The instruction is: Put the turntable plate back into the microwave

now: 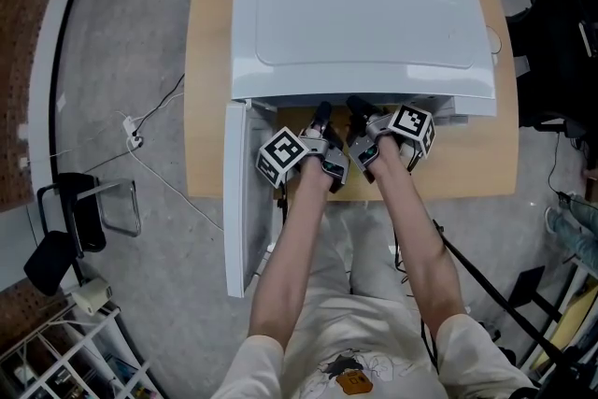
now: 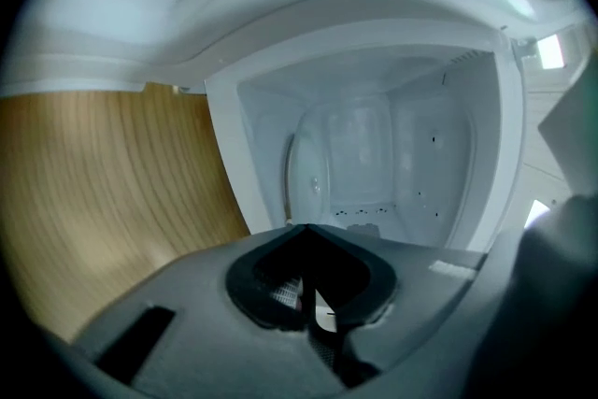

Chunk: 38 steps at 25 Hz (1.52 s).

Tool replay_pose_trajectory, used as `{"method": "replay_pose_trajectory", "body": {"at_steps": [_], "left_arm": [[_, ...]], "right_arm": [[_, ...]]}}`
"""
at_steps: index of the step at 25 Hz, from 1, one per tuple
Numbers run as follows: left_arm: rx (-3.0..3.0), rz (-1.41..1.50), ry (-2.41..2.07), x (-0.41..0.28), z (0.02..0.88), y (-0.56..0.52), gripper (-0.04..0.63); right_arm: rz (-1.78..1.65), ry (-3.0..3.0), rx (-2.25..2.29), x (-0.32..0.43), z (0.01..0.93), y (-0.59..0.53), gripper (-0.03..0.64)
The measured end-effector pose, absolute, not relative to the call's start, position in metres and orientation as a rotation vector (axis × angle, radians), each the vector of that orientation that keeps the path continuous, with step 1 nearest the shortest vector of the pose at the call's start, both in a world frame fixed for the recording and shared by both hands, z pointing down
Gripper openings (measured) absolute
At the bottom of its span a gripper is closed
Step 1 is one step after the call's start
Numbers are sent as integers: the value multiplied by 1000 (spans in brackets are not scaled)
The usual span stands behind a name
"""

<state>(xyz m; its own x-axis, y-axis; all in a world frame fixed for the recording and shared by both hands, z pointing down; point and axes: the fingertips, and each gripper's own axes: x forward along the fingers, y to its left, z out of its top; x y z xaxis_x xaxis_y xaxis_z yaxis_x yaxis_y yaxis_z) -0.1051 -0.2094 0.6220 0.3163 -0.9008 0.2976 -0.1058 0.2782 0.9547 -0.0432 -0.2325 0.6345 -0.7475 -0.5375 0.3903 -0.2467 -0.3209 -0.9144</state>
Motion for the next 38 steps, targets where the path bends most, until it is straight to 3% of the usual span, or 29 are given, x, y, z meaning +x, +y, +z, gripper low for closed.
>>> {"method": "replay_pose_trajectory", "body": {"at_steps": [6, 15, 22, 38], "left_arm": [[1347, -503, -1190, -92, 617, -206, -3], [1743, 172, -1402, -71, 599, -184, -3], [1789, 271, -1415, -67, 594, -166, -2], [1774, 315, -1398, -64, 602, -160, -2]], "right_arm": [[-2125, 1929, -1045, -41, 629, -221, 6], [-1762, 2578, -1256, -29, 620, -188, 8], [-1494, 2882, -1328, -31, 600, -170, 8], [-1456, 2942, -1344, -34, 597, -174, 8]]}}
